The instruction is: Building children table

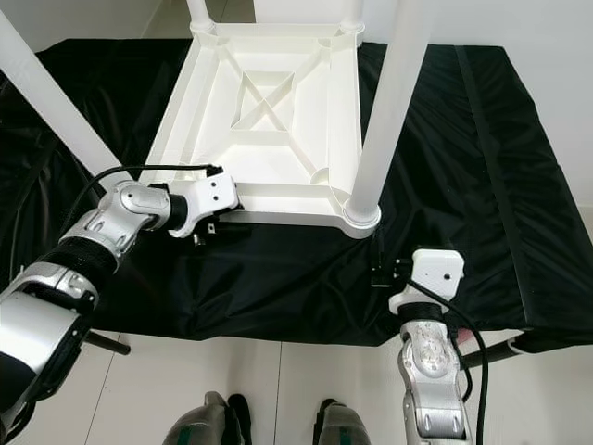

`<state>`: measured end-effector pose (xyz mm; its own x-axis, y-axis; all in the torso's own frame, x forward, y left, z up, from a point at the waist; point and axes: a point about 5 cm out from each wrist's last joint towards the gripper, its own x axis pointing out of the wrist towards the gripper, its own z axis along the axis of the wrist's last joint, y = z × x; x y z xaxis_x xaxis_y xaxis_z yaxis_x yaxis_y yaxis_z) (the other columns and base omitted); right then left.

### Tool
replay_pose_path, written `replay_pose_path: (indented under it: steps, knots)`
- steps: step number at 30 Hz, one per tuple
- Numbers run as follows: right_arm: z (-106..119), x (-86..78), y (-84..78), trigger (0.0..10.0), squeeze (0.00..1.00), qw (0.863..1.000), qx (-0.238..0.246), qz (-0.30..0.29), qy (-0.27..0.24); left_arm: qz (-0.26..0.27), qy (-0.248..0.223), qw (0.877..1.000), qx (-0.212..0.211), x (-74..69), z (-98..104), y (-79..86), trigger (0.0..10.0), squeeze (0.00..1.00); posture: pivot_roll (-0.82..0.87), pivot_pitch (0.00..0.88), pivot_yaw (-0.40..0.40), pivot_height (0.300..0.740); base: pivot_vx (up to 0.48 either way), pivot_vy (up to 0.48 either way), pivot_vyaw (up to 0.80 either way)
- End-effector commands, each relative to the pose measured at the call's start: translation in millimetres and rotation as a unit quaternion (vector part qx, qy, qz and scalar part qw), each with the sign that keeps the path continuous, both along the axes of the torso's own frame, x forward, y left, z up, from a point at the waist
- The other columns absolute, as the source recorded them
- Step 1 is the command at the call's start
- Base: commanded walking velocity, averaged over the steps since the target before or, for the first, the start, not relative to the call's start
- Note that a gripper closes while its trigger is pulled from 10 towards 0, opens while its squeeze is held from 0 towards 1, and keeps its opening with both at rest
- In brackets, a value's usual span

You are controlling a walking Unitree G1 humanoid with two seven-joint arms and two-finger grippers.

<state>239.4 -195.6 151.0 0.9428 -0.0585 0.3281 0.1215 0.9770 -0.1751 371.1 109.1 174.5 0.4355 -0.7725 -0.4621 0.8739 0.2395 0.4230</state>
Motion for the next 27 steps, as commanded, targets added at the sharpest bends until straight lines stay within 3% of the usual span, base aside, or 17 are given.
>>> replay_pose_path:
  steps: [1,3,6,8,9,10,11,14,16,19,20,23,27]
  knots:
    - [-1,-1.0,0.2,10.0,0.0,1.0,0.008,0.006,0.0,-0.06,0.052,0.997,0.002,-7.9,2,4.5,10.0,0.0,-0.03,0.147,0.077,0.74,0.0,0.0,0.0]
    - [1,-0.1,0.3,10.0,0.0,1.0,0.01,0.01,-0.005,-0.063,0.048,0.997,-0.015,-8.0,10,4.0,10.0,0.0,-0.03,0.147,0.077,0.74,0.0,0.0,0.0]
    - [18,8.5,2.1,10.0,0.0,0.998,0.027,0.051,-0.028,-0.061,0.007,0.989,-0.135,-9.3,65,-3.6,10.0,0.0,-0.02,0.142,0.069,0.74,0.0,0.0,0.0]
    - [18,8.5,2.1,10.0,0.0,0.998,0.027,0.051,-0.028,-0.061,0.007,0.989,-0.135,-9.3,65,-3.6,10.0,0.0,-0.02,0.142,0.069,0.74,0.0,0.0,0.0]
    - [21,10.8,2.9,10.0,0.0,0.997,0.029,0.063,-0.031,-0.063,-0.003,0.984,-0.166,-11.7,79,-5.7,10.0,0.0,-0.02,0.142,0.069,0.74,0.0,0.0,0.0]
    - [21,10.8,2.9,10.0,0.0,0.997,0.029,0.063,-0.031,-0.063,-0.003,0.984,-0.166,-11.7,79,-5.7,10.0,0.0,-0.02,0.142,0.069,0.74,0.0,0.0,0.0]
    - [26,14.2,3.3,10.0,0.0,0.996,0.031,0.071,-0.037,-0.058,-0.016,0.977,-0.206,-13.8,96,-8.4,10.0,0.0,-0.02,0.139,0.063,0.74,0.0,0.0,0.0]
    - [32,18.2,5.2,10.0,0.0,0.995,0.032,0.084,-0.045,-0.045,-0.031,0.969,-0.242,-15.4,110,-9.5,10.0,0.0,-0.01,0.136,0.059,0.74,0.0,0.0,0.0]
    - [46,26.8,6.6,10.0,0.0,0.993,0.032,0.1,-0.062,0.015,-0.052,0.959,-0.278,-10.6,122,-6.5,10.0,0.0,-0.01,0.131,0.053,0.74,0.0,0.0,0.0]
    - [52,34.3,4.7,10.0,0.0,0.992,0.028,0.099,-0.073,0.12,-0.05,0.952,-0.279,3.5,110,5.6,10.0,0.0,0.0,0.127,0.049,0.74,0.0,0.0,0.0]
    - [52,34.3,4.7,10.0,0.0,0.992,0.028,0.099,-0.073,0.12,-0.05,0.952,-0.279,3.5,110,5.6,10.0,0.0,0.0,0.127,0.049,0.74,0.0,0.0,0.0]
    - [53,36.7,3.2,10.0,0.0,0.992,0.033,0.094,-0.076,0.196,-0.032,0.94,-0.277,7.9,97,15.6,10.0,0.0,0.0,0.126,0.047,0.74,0.0,0.0,0.0]
    - [53,37.0,3.0,10.0,0.0,0.992,0.035,0.094,-0.076,0.21,-0.027,0.937,-0.277,7.4,95,17.3,10.0,0.0,0.0,0.126,0.047,0.74,0.0,0.0,0.0]
